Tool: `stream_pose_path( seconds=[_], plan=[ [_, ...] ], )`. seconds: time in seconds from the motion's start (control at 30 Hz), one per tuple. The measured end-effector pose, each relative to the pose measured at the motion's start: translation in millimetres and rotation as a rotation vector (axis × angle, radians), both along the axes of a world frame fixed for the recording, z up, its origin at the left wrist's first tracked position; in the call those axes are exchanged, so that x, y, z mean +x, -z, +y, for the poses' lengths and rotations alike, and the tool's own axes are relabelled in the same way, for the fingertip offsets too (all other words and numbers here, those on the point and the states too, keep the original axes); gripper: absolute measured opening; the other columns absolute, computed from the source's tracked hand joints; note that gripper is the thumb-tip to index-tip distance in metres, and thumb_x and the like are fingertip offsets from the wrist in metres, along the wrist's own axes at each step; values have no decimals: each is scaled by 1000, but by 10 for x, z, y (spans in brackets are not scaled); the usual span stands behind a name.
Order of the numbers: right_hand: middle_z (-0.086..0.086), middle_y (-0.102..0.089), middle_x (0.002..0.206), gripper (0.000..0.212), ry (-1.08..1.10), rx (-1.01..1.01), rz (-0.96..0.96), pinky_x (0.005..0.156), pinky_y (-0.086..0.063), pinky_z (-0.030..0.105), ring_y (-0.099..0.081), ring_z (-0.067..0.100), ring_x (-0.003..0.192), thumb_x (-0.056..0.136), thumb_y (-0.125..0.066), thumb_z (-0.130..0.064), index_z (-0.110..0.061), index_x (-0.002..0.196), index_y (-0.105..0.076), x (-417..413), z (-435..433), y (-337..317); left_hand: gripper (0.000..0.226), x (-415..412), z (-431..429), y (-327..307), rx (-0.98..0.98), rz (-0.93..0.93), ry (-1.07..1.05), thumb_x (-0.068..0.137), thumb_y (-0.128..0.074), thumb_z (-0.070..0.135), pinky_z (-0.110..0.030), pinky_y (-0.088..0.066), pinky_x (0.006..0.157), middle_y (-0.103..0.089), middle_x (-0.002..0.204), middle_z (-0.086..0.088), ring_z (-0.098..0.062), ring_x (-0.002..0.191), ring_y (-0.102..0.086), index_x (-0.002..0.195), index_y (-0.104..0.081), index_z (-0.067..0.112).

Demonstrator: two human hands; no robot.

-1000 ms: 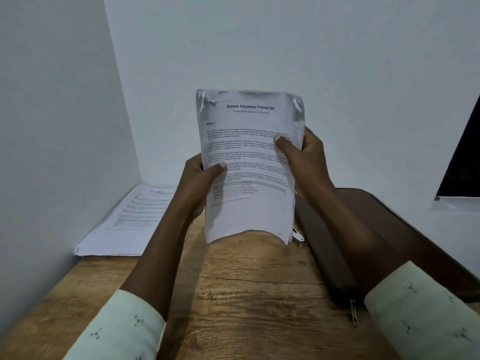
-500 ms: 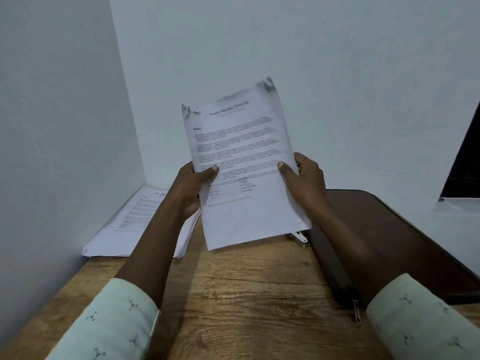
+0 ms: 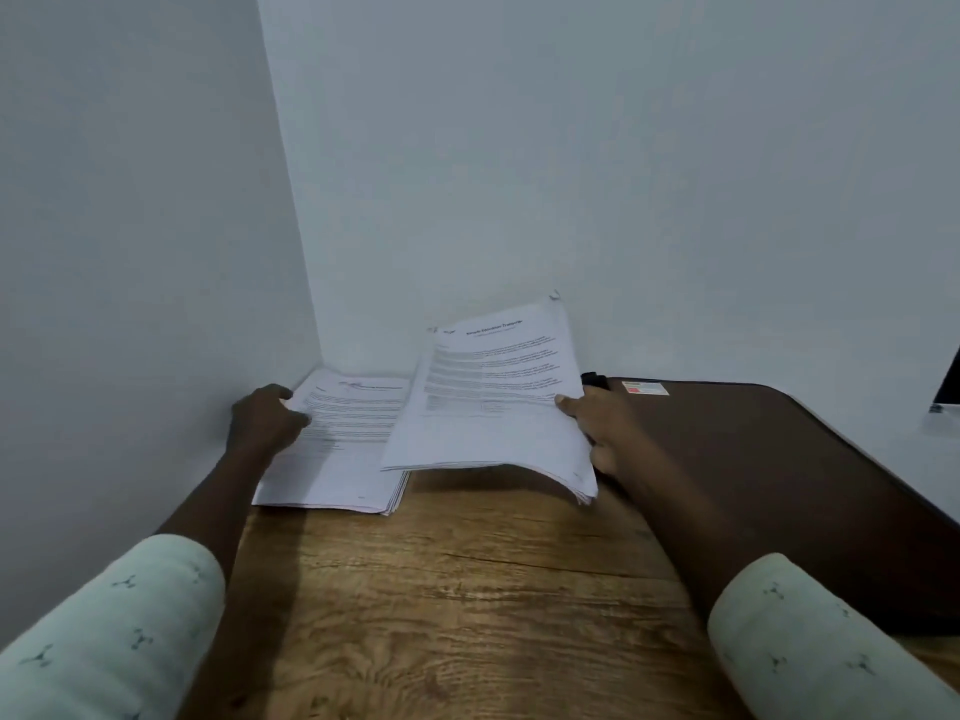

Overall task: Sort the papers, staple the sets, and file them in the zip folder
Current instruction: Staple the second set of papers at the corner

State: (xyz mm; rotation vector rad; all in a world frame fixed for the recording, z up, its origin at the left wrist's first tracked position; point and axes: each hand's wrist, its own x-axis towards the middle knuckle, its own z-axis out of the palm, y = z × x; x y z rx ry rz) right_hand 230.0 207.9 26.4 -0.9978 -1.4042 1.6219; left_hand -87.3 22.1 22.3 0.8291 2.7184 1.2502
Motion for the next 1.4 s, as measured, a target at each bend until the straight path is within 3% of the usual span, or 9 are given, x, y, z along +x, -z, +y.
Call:
stream_pose_path(
  seconds=[0.2,0.37,0.57,0.83,0.97,1.07,1.17,1.27,1.4],
  plan=[
    [8,-71,111,16,-19,-119,217,82,-55,36,-67,26,102,99,-54,-6,-12,107,-67,32,85,-2,53,-52,156,82,-165,12,-43,82,-75,19,-44,-42,102,-56,133,-23,-39,127,-48,130,-57,5],
    [10,-70,119,22,-52,-121,241,93,-53,42,-66,29,109,98,-55,-7,-10,117,-65,20,124,40,54,-60,309,57,-326,-4,-89,85,-74,24,-47,-34,106,-49,139,-20,-37,132,-44,133,-53,10],
    [10,-69,117,23,-86,-141,272,78,-56,33,-67,25,104,99,-52,-5,-9,119,-63,-12,106,75,52,-45,418,110,-447,98,-126,88,-65,40,-42,-35,104,-54,133,-19,-37,128,-44,129,-52,11],
    [7,-69,112,21,-8,-193,159,74,-56,37,-66,25,97,97,-59,-13,-12,117,-63,-210,84,73,76,-12,491,148,-362,-9,-57,81,-74,45,-52,-36,108,-42,141,-22,-41,131,-42,137,-41,7],
    [9,-65,116,18,26,-212,14,96,-51,49,-62,30,109,96,-60,-13,-9,114,-61,-317,18,134,76,-138,434,92,-351,-72,-49,68,-83,50,-51,-38,104,-50,134,-21,-39,127,-46,123,-52,8],
    [10,-64,118,20,20,-248,-9,101,-48,51,-60,31,111,96,-59,-11,-11,116,-59,-367,-51,158,84,-412,467,256,-333,-114,-44,47,-82,62,-51,-43,100,-60,121,-22,-40,113,-55,105,-61,6],
    [12,-62,118,19,12,-245,-33,103,-46,51,-58,33,113,97,-58,-13,-10,116,-58,-461,-116,164,85,-313,374,203,-268,-165,-57,60,-88,48,-51,-42,104,-55,130,-22,-39,121,-51,124,-53,3],
    [24,-54,136,39,-37,-187,-32,106,-42,55,-52,40,126,97,-54,-20,2,130,-53,-624,-84,274,91,-241,382,159,-192,-182,-69,70,-86,43,-52,-40,106,-47,139,-25,-40,128,-46,136,-39,1],
    [14,-62,115,15,-65,-301,-13,102,-46,51,-59,33,113,98,-55,-11,-8,113,-56,-701,-276,138,85,-118,381,129,-237,-81,-88,74,-80,51,-48,-45,100,-52,132,-23,-41,122,-51,134,-37,6]
  ],
)
